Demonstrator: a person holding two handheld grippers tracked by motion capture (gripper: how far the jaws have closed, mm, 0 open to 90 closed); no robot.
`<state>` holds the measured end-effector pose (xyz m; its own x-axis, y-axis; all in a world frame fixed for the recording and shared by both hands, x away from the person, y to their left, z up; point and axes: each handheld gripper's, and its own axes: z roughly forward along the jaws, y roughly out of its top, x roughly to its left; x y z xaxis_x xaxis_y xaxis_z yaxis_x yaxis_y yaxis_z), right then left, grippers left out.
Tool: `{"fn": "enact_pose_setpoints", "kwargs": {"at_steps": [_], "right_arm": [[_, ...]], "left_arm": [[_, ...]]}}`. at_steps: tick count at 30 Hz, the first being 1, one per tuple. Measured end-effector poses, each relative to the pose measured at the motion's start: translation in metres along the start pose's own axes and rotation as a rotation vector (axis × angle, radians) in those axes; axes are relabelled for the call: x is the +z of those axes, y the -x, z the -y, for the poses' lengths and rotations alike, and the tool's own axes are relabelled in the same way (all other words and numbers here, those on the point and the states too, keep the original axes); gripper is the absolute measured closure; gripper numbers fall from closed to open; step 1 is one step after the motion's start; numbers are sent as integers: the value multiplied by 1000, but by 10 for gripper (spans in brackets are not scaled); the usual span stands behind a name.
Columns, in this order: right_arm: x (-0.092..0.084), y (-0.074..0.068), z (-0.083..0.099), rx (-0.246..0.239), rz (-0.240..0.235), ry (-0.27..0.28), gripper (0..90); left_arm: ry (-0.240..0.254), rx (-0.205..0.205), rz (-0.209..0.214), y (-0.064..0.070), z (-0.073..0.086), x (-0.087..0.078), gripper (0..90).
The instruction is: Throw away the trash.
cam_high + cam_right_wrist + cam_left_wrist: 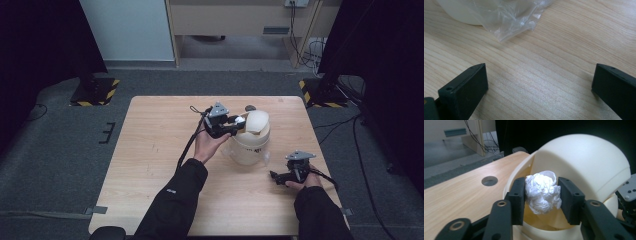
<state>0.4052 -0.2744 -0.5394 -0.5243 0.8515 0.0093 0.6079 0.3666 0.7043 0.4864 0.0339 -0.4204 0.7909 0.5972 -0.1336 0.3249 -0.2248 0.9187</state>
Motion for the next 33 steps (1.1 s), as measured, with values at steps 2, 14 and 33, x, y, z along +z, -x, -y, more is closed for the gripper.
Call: {"fn": "enact_pose_setpoints", "kwargs": {"at_steps": [2, 14, 33], "right_arm": [[0, 0, 0, 0, 0, 0, 6], [0, 0, 0, 0, 1, 0, 6], [0, 0, 0, 0, 1, 0, 6]], "left_arm": [[-9, 2, -4, -1, 1, 1, 556], [-7, 22, -23, -4, 0, -11, 434], [-49, 6, -143, -33, 46, -82, 341]]}}
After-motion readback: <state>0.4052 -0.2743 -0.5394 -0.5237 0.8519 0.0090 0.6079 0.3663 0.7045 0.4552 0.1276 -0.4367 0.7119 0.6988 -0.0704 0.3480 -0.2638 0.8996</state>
